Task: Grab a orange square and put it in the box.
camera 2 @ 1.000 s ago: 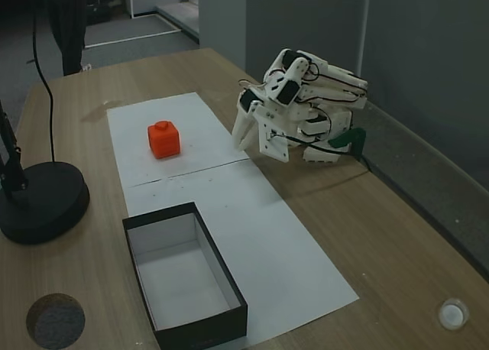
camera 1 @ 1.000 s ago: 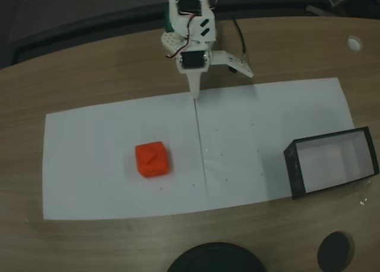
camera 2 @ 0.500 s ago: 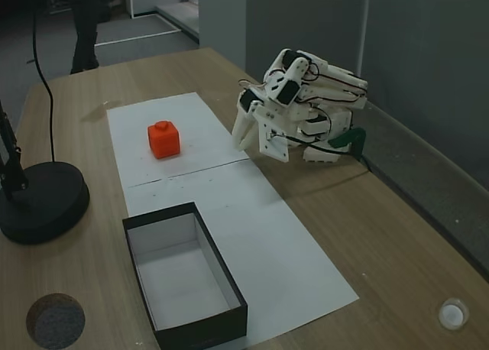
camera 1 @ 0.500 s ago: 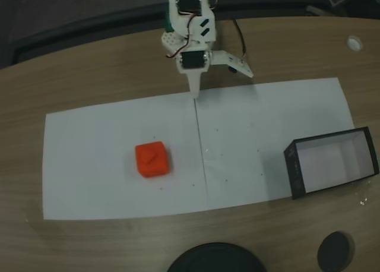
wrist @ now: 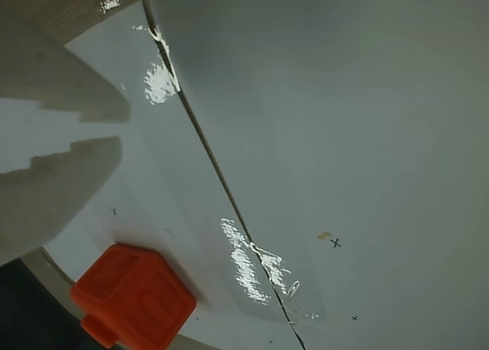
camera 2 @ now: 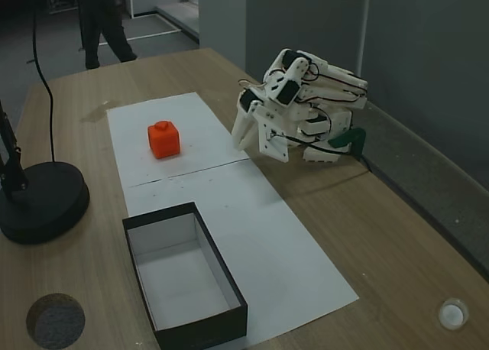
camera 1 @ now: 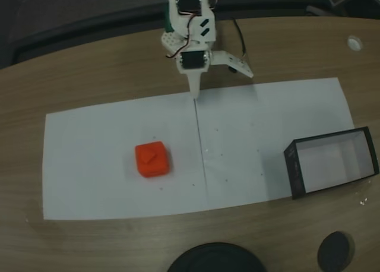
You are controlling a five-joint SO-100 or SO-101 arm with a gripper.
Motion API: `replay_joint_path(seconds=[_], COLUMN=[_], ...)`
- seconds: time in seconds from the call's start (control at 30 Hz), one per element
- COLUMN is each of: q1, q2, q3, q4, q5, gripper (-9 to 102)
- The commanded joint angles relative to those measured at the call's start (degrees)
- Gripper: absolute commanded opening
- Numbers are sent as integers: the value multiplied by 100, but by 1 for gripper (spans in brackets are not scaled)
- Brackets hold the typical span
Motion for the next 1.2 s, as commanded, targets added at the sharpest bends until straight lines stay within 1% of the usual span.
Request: replay_joint_path(seconds=[0.0, 0.1, 0.2, 0.3, 0.47, 0.63, 0.8, 0.97, 1.17], q1=[-18, -18, 0, -26, 35, 97, 308, 949, 1538], q2=[105, 105, 105, 9, -650, -2549, -4948, -7312, -9563], q3=[-369, -606, -914, -1362, -1969, -2944, -4386, -5933, -7743], q4=[-290, -703, -976, -1055, -1046, -1046, -1011, -940, 123], q5=[-18, -18, -26, 26, -18, 18, -18, -26, -264], gripper=[0, 4, 13, 21, 25, 32, 33, 33, 33])
